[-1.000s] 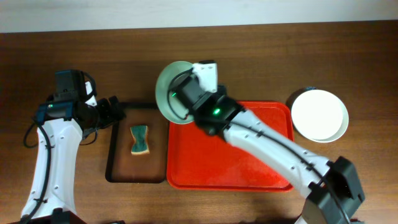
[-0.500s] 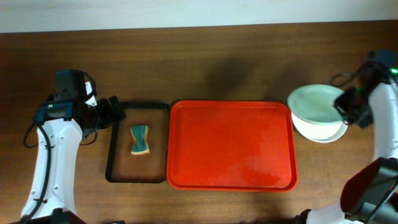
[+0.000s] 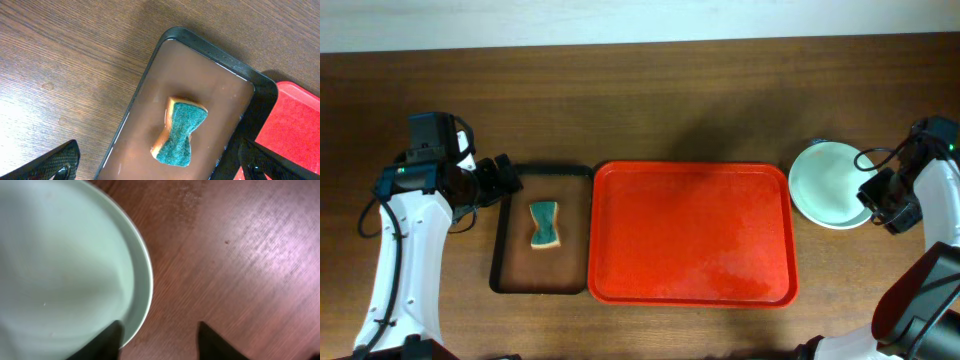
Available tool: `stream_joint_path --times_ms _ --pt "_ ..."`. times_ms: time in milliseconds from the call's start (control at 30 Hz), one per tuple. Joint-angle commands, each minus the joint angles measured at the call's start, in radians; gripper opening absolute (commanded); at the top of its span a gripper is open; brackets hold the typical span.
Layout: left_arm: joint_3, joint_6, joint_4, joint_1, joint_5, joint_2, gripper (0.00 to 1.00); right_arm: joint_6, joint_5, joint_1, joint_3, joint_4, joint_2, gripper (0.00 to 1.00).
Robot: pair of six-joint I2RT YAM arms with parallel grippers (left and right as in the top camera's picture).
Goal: Clean dirty plates on tray and stack at the side
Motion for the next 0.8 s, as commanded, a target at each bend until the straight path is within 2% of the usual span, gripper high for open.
stream_joint_path --times_ms 0,133,433,500,533,667,700,733,767 --pt "0.011 -0.010 0.002 0.002 0.008 -0.008 0.99 -0.224 -0.111 0.001 -0.010 -0.005 -0.015 0.66" --pt "0.011 -0.010 0.002 0.002 0.008 -0.008 0.99 -0.546 -0.423 0.023 -0.010 -0.003 -0.015 0.65" --pt "0.011 -0.010 0.002 0.002 0.008 -0.008 0.99 -0.671 -0.340 0.139 -0.010 -0.001 -0.015 0.64" --pt "0.011 -0.010 0.002 0.002 0.008 -0.008 0.99 -0.727 -0.368 0.180 -0.010 0.010 -0.015 0.53" --pt "0.011 -0.010 0.002 0.003 0.008 -0.008 0.99 -0.754 -0.382 0.210 -0.010 0.011 -0.015 0.53" --pt "0.011 -0.010 0.002 0.002 0.008 -0.008 0.99 -0.767 -0.294 0.351 -0.010 0.037 -0.015 0.64" --pt "0.011 -0.010 0.002 0.002 0.008 -0.008 0.99 -0.767 -0.294 0.365 -0.010 0.044 -0.015 0.76" --pt "0.011 -0.010 0.002 0.002 0.008 -0.008 0.99 -0.768 -0.294 0.372 -0.010 0.053 -0.015 0.98" --pt "0.011 -0.010 0.002 0.002 0.008 -0.008 0.99 -0.768 -0.294 0.372 -0.010 0.055 -0.015 0.98"
